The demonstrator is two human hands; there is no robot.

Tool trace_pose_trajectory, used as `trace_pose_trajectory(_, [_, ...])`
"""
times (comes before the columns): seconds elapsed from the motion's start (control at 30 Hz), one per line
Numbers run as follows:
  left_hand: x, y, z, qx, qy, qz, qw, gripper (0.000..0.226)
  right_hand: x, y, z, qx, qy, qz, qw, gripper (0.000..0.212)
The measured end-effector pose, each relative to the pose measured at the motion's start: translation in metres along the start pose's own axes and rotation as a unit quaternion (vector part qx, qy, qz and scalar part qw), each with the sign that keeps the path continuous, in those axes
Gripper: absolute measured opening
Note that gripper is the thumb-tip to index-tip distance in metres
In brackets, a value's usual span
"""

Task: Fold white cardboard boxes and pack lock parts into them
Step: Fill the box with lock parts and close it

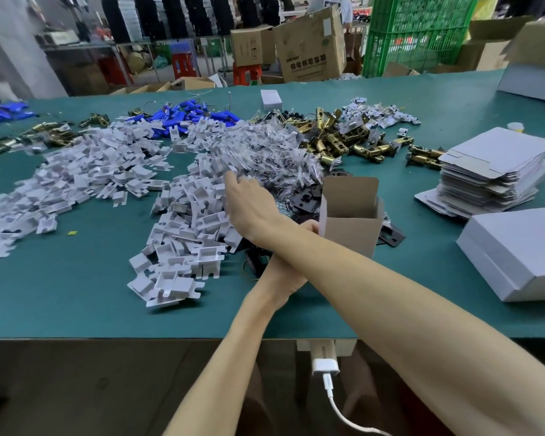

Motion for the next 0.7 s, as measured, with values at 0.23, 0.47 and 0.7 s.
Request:
trace_pose_trajectory(0.23, [-0.01, 0.007, -0.001, 0.02, 0.016, -0.01, 1.0, 0.037, 0.011, 0.022, 0.025, -0.049, 0.037, 0.063, 0.996, 0.03])
trace_pose_trajectory(0.47, [0.003, -0.005, -0.001, -0.082, 0.002, 0.024, 0.996, 0.03, 0.002, 0.034, 0.07, -0.054, -0.018, 0.077, 0.995, 0.017])
trace_pose_trajectory(0.7, [0.001, -0.001, -0.003, -0.071, -0.023, 0.028, 0.997, 0.026, -0.012, 0.037, 0.057, 0.103, -0.003, 0.058, 0.993, 0.026])
Point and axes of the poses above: each hand's wrist, its own y-axis away from the middle knuckle, its own z-axis out of the back of the hand, x = y × z, the point moved 1 cm from there along -y, towards the middle knuckle, and after that the axes turned 1 degree about y, right-handed, at the moved point
